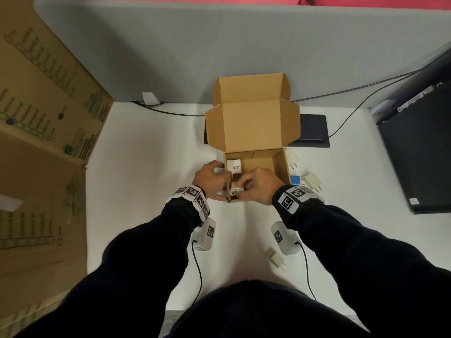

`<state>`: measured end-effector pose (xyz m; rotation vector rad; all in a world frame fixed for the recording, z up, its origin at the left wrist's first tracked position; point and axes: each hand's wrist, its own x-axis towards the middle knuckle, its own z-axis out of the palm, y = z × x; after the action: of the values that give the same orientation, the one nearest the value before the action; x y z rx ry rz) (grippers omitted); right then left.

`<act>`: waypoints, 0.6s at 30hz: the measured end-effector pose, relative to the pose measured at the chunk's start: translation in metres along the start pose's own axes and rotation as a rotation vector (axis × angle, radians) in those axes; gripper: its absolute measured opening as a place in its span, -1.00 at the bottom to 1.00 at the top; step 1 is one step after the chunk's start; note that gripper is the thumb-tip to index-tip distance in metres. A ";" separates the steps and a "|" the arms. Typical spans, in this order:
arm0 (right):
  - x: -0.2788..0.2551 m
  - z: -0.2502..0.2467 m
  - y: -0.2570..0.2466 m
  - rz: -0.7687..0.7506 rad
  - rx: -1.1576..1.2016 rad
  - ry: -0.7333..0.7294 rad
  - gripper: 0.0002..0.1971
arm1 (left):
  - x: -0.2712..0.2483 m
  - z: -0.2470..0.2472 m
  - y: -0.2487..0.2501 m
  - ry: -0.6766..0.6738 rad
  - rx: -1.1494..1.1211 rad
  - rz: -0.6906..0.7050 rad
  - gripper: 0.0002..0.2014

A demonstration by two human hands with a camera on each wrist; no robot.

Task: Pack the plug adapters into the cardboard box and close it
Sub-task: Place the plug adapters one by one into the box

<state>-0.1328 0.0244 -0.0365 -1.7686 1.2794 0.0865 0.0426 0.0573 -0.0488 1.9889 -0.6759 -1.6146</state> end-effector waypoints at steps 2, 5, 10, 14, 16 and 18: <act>0.003 0.002 0.002 0.040 0.066 0.005 -0.70 | 0.002 0.000 -0.001 -0.014 -0.001 0.004 -0.71; 0.007 0.004 0.006 0.076 0.105 -0.003 -0.66 | 0.004 -0.001 -0.002 -0.031 -0.007 -0.003 -0.64; 0.009 0.006 0.008 0.061 0.065 -0.007 -0.73 | 0.005 0.000 -0.001 -0.047 -0.021 -0.008 -0.62; 0.007 0.009 0.007 0.030 0.014 0.013 -0.72 | 0.005 0.000 -0.001 -0.029 -0.016 0.000 -0.66; 0.005 0.012 0.005 -0.008 -0.014 0.030 -0.73 | 0.003 0.001 -0.001 -0.027 -0.014 -0.001 -0.63; 0.004 0.012 0.004 -0.031 -0.026 0.038 -0.72 | 0.002 0.001 0.000 -0.027 -0.016 -0.006 -0.61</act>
<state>-0.1293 0.0298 -0.0475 -1.8194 1.2829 0.0530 0.0414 0.0561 -0.0503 1.9637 -0.6654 -1.6478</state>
